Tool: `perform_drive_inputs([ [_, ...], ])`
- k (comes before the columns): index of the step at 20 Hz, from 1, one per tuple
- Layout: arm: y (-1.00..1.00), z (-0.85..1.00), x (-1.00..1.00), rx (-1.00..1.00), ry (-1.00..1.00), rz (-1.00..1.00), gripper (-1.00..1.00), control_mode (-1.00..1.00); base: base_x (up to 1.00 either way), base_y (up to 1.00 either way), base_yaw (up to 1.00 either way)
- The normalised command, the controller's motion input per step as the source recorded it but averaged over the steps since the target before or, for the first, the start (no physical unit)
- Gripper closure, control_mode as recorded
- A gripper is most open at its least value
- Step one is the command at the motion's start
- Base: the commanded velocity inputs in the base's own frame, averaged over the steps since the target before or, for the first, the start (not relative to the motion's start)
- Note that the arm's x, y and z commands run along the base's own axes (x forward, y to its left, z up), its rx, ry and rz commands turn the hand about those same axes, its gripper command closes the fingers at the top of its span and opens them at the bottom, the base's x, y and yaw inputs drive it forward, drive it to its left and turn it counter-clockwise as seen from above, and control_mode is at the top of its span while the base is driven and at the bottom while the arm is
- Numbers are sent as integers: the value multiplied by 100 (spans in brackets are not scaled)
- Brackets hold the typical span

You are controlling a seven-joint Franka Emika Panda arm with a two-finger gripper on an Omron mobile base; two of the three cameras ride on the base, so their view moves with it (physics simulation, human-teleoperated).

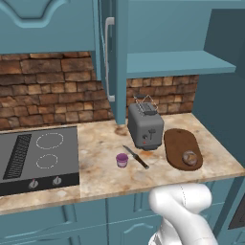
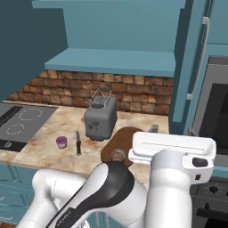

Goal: Pick the bread, place it on the cutting board, pick the jam, place it on the counter, and close the cabinet.

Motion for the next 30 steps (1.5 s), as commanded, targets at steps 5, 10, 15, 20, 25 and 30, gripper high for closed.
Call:
perform_drive_inputs([
  [5, -16, 0, 1, 0, 0, 0, -100, -100, 0, 0, 0],
  [10, -14, 1, 2, 0, 0, 0, -100, -100, 0, 0, 0],
  [15, -10, 3, 1, 0, 0, 2, -100, -100, 0, 0, 0],
  [20, -8, 12, 0, 0, 0, 9, -100, -100, 0, 0, 0],
  [25, -6, 18, 0, 0, 0, 10, -100, -100, 0, 0, 0],
  [30, -8, 17, 0, 0, 0, 9, -100, -100, 0, 0, 0],
])
